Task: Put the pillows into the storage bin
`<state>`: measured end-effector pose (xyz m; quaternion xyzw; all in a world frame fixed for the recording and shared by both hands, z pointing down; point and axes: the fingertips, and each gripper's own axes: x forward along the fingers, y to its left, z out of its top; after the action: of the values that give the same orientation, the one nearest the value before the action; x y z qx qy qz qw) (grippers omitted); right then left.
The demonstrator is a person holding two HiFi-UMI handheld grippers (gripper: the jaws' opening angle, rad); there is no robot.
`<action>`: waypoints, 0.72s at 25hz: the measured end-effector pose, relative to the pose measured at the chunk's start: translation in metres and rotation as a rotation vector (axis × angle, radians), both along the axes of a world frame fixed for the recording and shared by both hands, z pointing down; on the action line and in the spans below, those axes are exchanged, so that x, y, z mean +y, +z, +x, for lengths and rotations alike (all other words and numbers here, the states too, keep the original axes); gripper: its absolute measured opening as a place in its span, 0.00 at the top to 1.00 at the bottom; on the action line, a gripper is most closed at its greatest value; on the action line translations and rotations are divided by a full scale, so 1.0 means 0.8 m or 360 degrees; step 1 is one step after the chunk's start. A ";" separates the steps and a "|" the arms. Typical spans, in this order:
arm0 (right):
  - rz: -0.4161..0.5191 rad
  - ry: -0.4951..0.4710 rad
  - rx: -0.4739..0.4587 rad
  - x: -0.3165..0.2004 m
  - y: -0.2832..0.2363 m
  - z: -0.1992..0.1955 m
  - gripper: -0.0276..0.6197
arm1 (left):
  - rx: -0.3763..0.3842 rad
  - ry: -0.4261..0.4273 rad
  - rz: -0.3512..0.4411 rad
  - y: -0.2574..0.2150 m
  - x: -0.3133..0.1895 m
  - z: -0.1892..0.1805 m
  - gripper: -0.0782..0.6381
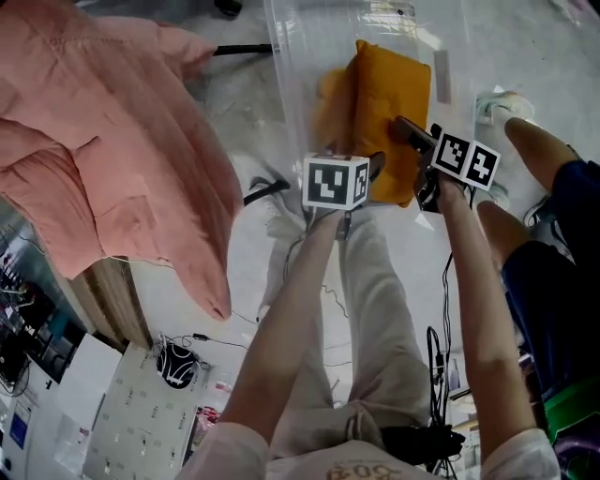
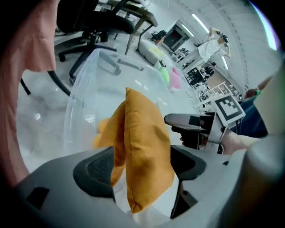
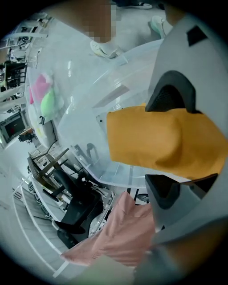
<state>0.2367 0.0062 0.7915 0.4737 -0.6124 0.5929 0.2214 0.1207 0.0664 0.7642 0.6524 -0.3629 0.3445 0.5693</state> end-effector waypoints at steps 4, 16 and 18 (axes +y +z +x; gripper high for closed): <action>0.0075 -0.0002 0.0012 0.001 -0.047 -0.016 0.28 | -0.0001 0.0082 0.0165 -0.051 -0.017 -0.016 0.39; 0.0475 -0.0129 -0.0079 -0.025 -0.232 -0.101 0.67 | -0.0016 -0.0110 0.0533 -0.218 -0.077 -0.086 0.67; 0.0519 -0.0095 -0.0091 -0.026 -0.257 -0.107 0.76 | -0.0024 -0.0143 0.0582 -0.242 -0.081 -0.096 0.78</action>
<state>0.1515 -0.0146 0.5862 0.4678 -0.7204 0.4921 0.1415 0.0443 0.0015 0.5709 0.7256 -0.4523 0.2519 0.4532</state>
